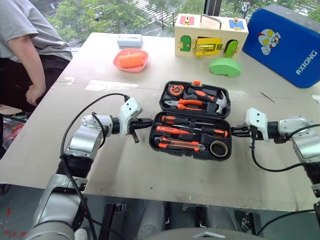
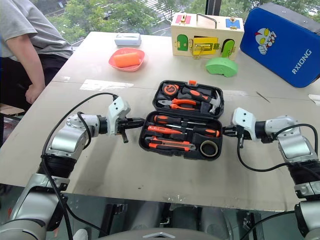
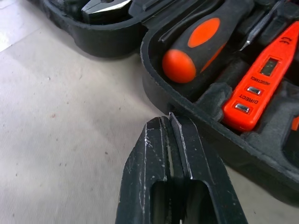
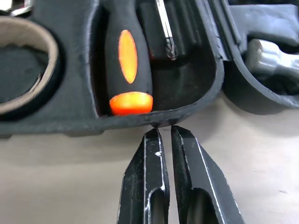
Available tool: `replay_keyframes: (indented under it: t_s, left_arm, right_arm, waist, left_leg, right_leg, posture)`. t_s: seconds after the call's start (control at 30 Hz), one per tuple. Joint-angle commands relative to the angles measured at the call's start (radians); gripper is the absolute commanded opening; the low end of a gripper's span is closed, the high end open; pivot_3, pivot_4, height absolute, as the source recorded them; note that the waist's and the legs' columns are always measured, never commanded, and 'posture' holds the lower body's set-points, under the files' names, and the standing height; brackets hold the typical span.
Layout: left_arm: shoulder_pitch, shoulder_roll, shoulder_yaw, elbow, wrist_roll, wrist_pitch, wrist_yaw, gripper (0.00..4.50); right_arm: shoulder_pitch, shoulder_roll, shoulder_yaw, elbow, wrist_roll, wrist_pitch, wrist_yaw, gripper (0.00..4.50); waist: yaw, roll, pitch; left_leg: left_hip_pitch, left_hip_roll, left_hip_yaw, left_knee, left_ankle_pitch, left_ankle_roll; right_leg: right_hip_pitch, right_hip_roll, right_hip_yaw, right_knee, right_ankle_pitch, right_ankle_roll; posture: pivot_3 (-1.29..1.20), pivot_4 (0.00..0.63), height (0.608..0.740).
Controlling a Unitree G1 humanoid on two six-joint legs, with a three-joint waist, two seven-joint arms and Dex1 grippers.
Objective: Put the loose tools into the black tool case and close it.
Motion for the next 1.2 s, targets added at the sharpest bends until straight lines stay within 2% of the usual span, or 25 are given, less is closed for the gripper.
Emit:
replay_keyframes:
  t_s: [0.03,0.23,0.47,0.77,0.93,0.97,1.0,1.07,1.2]
  left_arm:
    - [0.045,-0.006,-0.029,-0.17,-0.079,0.052,-0.087,0.01]
    - [0.138,0.05,-0.013,-0.33,-0.133,0.139,-0.138,0.01]
    - [0.25,0.088,0.008,-0.421,-0.129,0.141,-0.13,0.01]
    - [0.323,0.125,0.042,-0.426,-0.1,0.113,-0.111,0.01]
    - [0.325,0.162,0.105,-0.371,-0.128,0.193,-0.07,0.01]
    - [0.314,0.161,0.133,-0.355,-0.154,0.228,-0.059,0.0]
    - [0.3,0.158,0.16,-0.339,-0.18,0.268,-0.047,0.53]
    - [0.247,0.143,0.209,-0.294,-0.223,0.37,-0.001,0.89]
    - [0.128,0.108,0.266,-0.212,-0.305,0.559,0.072,2.8]
  right_arm:
    - [-0.001,0.005,-0.023,-0.158,0.086,0.011,0.046,0.01]
    - [0.066,-0.059,-0.044,-0.223,0.095,0.014,0.099,0.01]
    - [0.167,-0.107,-0.09,-0.261,0.102,0.007,0.119,0.01]
    - [0.275,-0.137,-0.139,-0.263,0.072,-0.043,0.091,0.01]
    - [0.289,-0.176,-0.197,-0.194,0.058,-0.023,0.038,0.01]
    - [0.289,-0.187,-0.215,-0.194,0.088,0.028,0.039,0.4]
    - [0.288,-0.194,-0.233,-0.201,0.119,0.084,0.04,0.67]
    - [0.276,-0.196,-0.267,-0.228,0.193,0.215,0.029,1.29]
    - [0.188,-0.154,-0.295,-0.232,0.288,0.449,-0.067,3.28]
  waist:
    - [-0.003,0.0,0.0]
    - [-0.001,0.0,0.0]
    - [0.005,0.0,0.0]
    - [0.014,0.0,0.0]
    - [0.017,0.0,0.0]
    - [0.017,0.0,0.0]
    - [0.017,0.0,0.0]
    - [0.019,0.0,0.0]
    - [0.02,0.0,0.0]
  left_leg:
    - [0.0,0.0,0.0,0.0,0.0,0.0]
    - [0.0,0.0,0.0,0.0,0.0,0.0]
    - [0.0,0.0,-0.001,0.0,0.0,0.0]
    - [0.001,0.0,-0.001,0.0,0.0,0.0]
    - [0.001,0.0,-0.001,0.0,0.0,0.0]
    - [0.002,0.0,-0.001,0.0,0.0,0.0]
    - [0.002,0.0,-0.001,0.0,0.0,0.0]
    - [0.002,0.0,-0.002,0.0,0.0,0.0]
    - [0.001,0.0,-0.003,0.0,0.0,0.0]
  right_leg:
    - [0.0,-0.002,0.0,0.0,0.0,0.0]
    - [0.0,-0.003,0.0,0.0,0.0,0.0]
    - [0.0,-0.004,0.001,0.0,0.0,0.0]
    - [0.001,-0.004,0.002,0.0,0.0,0.0]
    - [0.001,-0.004,0.003,0.001,0.0,0.0]
    - [0.001,-0.004,0.003,0.001,0.0,0.0]
    - [0.001,-0.004,0.002,0.002,0.0,0.0]
    - [0.001,-0.004,0.002,0.002,0.0,0.0]
    - [0.002,-0.004,0.001,0.002,0.0,0.0]
  posture:
    - [0.0,0.15,0.735]
    - [0.0,0.15,0.735]
    - [0.0,0.15,0.735]
    - [0.0,0.15,0.735]
    - [0.0,0.15,0.735]
    - [0.0,0.15,0.735]
    - [0.0,0.15,0.735]
    - [0.0,0.15,0.735]
    - [0.0,0.15,0.735]
